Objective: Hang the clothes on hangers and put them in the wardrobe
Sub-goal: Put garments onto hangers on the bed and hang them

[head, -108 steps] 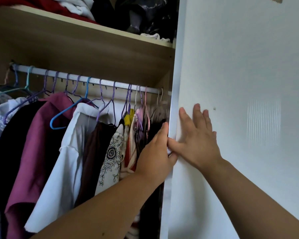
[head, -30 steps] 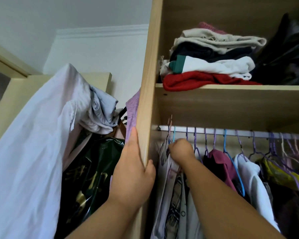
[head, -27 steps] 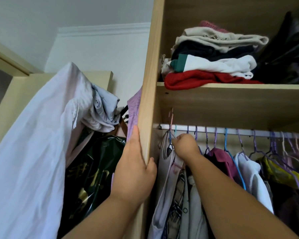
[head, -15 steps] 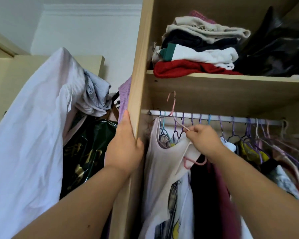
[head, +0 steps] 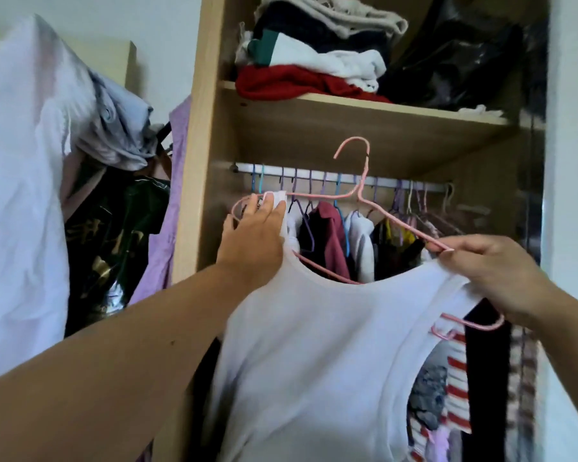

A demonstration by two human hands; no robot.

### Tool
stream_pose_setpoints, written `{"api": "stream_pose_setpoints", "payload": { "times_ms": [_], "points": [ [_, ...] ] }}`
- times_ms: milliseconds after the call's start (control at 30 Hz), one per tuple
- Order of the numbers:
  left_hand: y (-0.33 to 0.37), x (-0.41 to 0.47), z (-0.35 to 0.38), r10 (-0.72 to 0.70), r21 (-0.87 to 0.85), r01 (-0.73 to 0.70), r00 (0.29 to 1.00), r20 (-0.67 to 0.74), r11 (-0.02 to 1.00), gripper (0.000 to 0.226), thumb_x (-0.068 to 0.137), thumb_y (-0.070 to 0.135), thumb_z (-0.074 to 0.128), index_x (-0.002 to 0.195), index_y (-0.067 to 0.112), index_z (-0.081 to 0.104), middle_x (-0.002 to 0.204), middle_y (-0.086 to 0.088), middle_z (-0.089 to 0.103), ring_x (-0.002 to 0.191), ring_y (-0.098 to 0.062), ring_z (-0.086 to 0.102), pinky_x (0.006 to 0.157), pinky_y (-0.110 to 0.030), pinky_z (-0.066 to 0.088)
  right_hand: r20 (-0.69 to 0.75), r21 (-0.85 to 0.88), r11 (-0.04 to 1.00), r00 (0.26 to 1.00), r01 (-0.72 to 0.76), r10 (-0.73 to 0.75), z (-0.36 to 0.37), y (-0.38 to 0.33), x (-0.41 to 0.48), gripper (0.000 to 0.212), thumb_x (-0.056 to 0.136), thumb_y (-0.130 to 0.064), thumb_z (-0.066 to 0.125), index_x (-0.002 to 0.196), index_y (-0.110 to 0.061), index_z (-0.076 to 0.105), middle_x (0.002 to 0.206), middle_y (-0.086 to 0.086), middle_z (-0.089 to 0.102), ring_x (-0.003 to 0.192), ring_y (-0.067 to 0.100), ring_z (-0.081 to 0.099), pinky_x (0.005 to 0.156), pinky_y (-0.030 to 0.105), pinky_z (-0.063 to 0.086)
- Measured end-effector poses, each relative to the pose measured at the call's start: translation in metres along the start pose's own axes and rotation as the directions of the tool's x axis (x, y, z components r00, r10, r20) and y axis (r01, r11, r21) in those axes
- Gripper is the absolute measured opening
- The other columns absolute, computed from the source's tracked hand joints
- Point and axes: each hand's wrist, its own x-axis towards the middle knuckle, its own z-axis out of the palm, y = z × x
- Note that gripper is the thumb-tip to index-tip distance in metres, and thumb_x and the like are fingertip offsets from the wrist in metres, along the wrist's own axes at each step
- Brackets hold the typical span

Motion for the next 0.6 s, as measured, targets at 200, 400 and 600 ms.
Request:
{"api": "stream_pose_setpoints", "payload": {
  "times_ms": [200, 400, 600],
  "points": [
    [0.067, -0.013, 0.018, 0.070, -0.274, -0.051, 0.996, 0.062, 0.960, 0.063, 0.089, 0.042, 0.054, 0.144, 0.025, 0.030, 0.148, -0.006, 0.034, 0.136, -0.028, 0.031, 0.108, -0.050, 0.031, -0.086, -0.166, 0.978, 0.990, -0.128, 0.115, -0.071, 0.014, -0.079, 0.030, 0.081, -0.005, 0.062, 0.077, -0.031, 0.077, 0.066, -0.005, 0.068, 0.054, 0.010, 0.056, 0.050, 0.025, 0.044],
    [0.118, -0.044, 0.066, 0.308, -0.600, -0.058, 0.895, 0.323, 0.798, 0.029, 0.086, 0.053, 0.055, 0.092, 0.025, 0.054, 0.094, -0.008, 0.060, 0.094, -0.028, 0.059, 0.081, -0.035, 0.046, -0.185, -0.263, 0.910, 0.942, -0.321, 0.279, -0.117, 0.017, -0.160, 0.037, 0.082, 0.002, 0.063, 0.074, -0.031, 0.077, 0.063, -0.003, 0.070, 0.055, 0.007, 0.061, 0.046, 0.017, 0.047],
    [0.166, -0.094, 0.118, 0.723, -0.891, -0.120, 0.636, 0.270, 0.439, 0.014, 0.098, 0.019, 0.046, 0.102, 0.014, 0.058, 0.104, -0.008, 0.063, 0.100, -0.023, 0.058, 0.085, -0.031, 0.041, -0.453, -0.340, 0.768, 0.810, -0.543, 0.373, -0.123, 0.004, -0.258, 0.017, 0.081, 0.006, 0.066, 0.077, -0.007, 0.076, 0.054, -0.010, 0.067, 0.048, -0.004, 0.056, 0.048, 0.009, 0.044]
  ]
}}
